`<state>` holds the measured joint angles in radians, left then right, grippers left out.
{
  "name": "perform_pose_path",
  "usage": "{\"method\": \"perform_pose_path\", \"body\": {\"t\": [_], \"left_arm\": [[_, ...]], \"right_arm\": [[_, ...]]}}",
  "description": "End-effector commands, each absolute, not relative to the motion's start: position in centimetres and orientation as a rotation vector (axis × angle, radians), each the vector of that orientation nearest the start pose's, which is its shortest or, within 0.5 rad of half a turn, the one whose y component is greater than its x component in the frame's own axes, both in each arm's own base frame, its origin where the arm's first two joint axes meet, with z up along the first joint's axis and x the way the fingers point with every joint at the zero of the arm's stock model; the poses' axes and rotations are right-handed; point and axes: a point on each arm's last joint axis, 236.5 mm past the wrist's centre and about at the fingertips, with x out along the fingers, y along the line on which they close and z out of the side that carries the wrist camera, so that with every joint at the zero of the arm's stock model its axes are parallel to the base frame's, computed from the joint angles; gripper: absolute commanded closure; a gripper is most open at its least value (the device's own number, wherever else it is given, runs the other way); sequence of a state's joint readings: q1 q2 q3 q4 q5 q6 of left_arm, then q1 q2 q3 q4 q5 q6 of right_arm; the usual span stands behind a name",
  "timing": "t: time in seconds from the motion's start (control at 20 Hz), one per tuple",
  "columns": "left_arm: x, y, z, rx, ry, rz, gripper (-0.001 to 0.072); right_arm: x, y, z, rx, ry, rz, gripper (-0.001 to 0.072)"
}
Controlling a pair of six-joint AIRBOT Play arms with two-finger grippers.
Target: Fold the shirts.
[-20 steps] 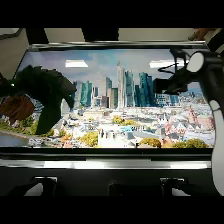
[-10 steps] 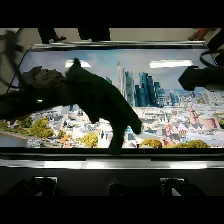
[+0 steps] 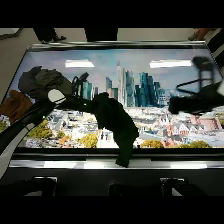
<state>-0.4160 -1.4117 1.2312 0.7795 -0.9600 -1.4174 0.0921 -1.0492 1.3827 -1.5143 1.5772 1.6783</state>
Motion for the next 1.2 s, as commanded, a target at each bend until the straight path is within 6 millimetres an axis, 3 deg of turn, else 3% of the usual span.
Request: {"method": "perform_pose_path", "body": {"t": [0.0, 0.05, 0.15, 0.25, 0.35, 0.4, 0.5, 0.55, 0.85, 0.95, 1.15], "left_arm": [[34.6, -28.3, 0.6, -0.424, 1.397, -0.736, 0.0271], [35.0, -26.5, 1.2, -0.42, 1.392, -0.731, 0.0152], [36.4, -21.0, 2.2, -0.381, 1.362, -0.661, 0.0134], [36.1, -15.6, 2.2, -0.339, 1.39, -0.563, 0.0134], [34.1, -13.9, 1.1, -0.358, 1.446, -0.553, 0.0134], [32.9, -14.0, -0.1, -0.352, 1.472, -0.565, 0.0133], [30.5, -15.2, -3.3, -0.37, 1.53, -0.58, 0.0029], [30.1, -16.0, -4.6, -0.403, 1.527, -0.572, 0.0028], [31.0, -20.6, -9.0, -0.511, 1.486, -0.547, 0.0067], [31.4, -21.4, -9.9, -0.538, 1.482, -0.533, 0.0135], [32.9, -21.6, -10.0, -0.595, 1.441, -0.48, 0.0516]], "right_arm": [[30.2, 9.0, 4.9, 0.175, 1.46, 0.243, 0.0041], [29.2, 10.2, 3.6, 0.197, 1.531, 0.308, 0.0033], [28.3, 11.1, 2.0, 0.214, 1.601, 0.357, 0.0033], [27.7, 11.0, 0.5, 0.215, 1.645, 0.356, 0.0034], [26.4, 11.5, -1.0, 0.244, 1.698, 0.37, 0.0034], [25.5, 12.1, -1.7, 0.273, 1.719, 0.397, 0.0034], [23.9, 13.2, -3.1, 0.334, 1.757, 0.43, 0.0034], [23.4, 13.5, -3.7, 0.35, 1.767, 0.442, 0.0034], [23.2, 13.9, -4.4, 0.37, 1.76, 0.444, 0.0035], [23.2, 14.1, -4.8, 0.385, 1.754, 0.442, 0.0035], [21.2, 17.3, -7.2, 0.371, 1.756, 0.481, 0.0024]]}}
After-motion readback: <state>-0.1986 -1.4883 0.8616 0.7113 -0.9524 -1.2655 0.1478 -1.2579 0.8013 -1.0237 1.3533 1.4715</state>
